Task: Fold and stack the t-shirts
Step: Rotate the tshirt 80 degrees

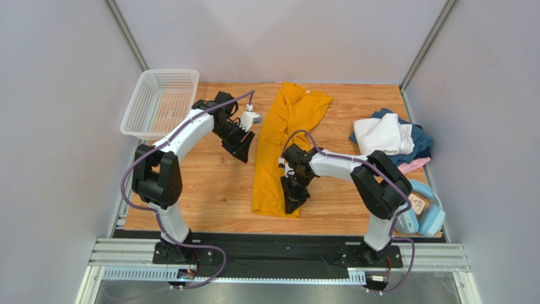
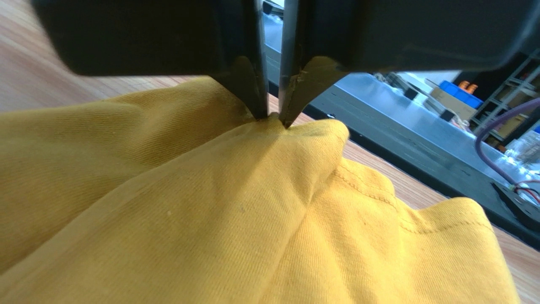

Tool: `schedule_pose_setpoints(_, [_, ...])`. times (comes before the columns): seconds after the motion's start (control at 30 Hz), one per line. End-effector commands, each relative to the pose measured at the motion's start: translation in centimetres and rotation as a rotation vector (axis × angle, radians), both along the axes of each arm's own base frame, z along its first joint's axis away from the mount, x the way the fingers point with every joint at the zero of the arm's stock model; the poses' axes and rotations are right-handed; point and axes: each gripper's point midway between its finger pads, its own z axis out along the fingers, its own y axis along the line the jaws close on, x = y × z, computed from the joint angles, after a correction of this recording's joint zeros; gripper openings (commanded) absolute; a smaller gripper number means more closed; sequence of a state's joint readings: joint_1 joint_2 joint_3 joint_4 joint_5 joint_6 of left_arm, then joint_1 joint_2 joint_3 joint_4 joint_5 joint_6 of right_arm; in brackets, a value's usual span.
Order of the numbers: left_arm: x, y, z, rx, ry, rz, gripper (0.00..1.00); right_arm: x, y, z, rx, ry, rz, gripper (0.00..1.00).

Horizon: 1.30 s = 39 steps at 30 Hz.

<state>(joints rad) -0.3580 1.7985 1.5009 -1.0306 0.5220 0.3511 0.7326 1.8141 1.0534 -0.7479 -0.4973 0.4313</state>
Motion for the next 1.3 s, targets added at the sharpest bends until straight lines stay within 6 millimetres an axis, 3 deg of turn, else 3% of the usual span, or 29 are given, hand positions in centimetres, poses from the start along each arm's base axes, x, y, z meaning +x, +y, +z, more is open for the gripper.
schedule_pose_setpoints(0.0, [-0.2, 0.0, 1.6, -0.023, -0.055, -0.032, 0.54, 0.9, 1.2, 1.9, 0.064, -0.063, -0.006, 0.11])
schedule_pose_setpoints(0.4, [-0.6, 0.1, 1.5, -0.026, -0.049, -0.033, 0.54, 1.8, 1.9, 6.2, 0.085, -0.151, 0.013, 0.01])
schedule_pose_setpoints(0.67, [-0.6, 0.7, 1.4, 0.005, -0.080, -0.031, 0.54, 1.0, 6.0, 8.1, 0.139, -0.155, 0.117, 0.01])
schedule_pose_setpoints(0.73, [-0.6, 0.8, 1.4, 0.009, -0.084, -0.032, 0.54, 0.4, 6.8, 7.7, 0.136, -0.136, 0.145, 0.02])
schedule_pose_setpoints(0.8, [-0.6, 0.9, 1.4, 0.014, -0.087, -0.035, 0.54, 0.2, 7.5, 7.2, 0.138, -0.120, 0.166, 0.08])
schedule_pose_setpoints(0.83, [-0.7, 1.0, 1.5, 0.015, -0.088, -0.036, 0.54, -0.1, 7.7, 7.0, 0.136, -0.106, 0.175, 0.25])
schedule_pose_setpoints(0.93, [-0.7, 1.0, 1.6, 0.014, -0.093, -0.038, 0.54, -0.1, 7.3, 6.3, 0.104, -0.098, 0.174, 0.51])
schedule_pose_setpoints(1.0, [-0.6, 1.1, 1.6, 0.020, -0.096, -0.040, 0.54, -0.3, 6.5, 6.3, 0.080, -0.105, 0.178, 0.56])
schedule_pose_setpoints(1.1, [-0.4, 1.2, 1.6, 0.029, -0.105, -0.046, 0.54, 0.7, 5.3, 8.0, 0.090, -0.144, 0.145, 0.60])
schedule_pose_setpoints(1.17, [-0.2, 1.3, 1.6, 0.037, -0.110, -0.045, 0.54, 2.1, 4.3, 9.8, 0.114, -0.196, 0.097, 0.61])
schedule_pose_setpoints(1.27, [0.0, 1.0, 1.9, 0.023, -0.106, -0.039, 0.54, 5.3, 2.1, 10.6, 0.103, -0.266, 0.008, 0.62])
